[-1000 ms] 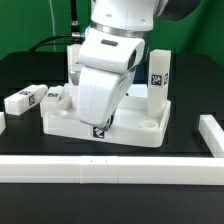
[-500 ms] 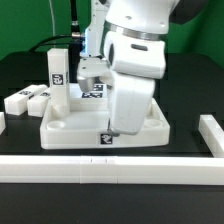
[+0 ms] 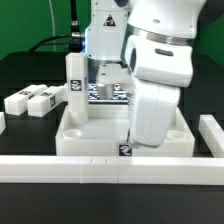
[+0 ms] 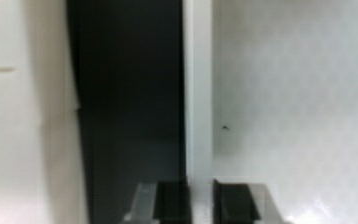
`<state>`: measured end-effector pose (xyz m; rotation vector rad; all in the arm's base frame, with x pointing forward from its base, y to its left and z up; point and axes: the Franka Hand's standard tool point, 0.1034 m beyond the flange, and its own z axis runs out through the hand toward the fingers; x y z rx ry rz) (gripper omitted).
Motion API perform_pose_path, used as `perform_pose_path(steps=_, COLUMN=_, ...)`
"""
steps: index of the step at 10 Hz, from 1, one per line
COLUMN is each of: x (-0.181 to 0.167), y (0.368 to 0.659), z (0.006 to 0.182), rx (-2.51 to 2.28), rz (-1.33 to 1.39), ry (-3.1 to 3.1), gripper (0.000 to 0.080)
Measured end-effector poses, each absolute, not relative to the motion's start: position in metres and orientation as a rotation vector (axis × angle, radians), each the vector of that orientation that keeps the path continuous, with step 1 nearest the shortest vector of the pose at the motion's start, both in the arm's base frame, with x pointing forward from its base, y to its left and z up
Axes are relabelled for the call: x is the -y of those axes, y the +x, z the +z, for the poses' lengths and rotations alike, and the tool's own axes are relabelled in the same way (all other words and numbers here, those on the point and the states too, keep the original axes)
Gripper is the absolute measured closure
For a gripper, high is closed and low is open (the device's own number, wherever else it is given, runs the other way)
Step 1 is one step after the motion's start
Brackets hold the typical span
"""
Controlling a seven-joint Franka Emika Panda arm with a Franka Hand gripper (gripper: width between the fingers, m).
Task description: Assemble desk
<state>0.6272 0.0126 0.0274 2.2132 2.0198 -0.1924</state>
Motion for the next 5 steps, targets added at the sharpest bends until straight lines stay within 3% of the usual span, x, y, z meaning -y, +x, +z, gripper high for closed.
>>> perform_pose_path(steps=5, x=-0.0226, y=0.6432, z=0.0313, rx=-1.946, rz=-0.213, ry=2.283, gripper=0.0739)
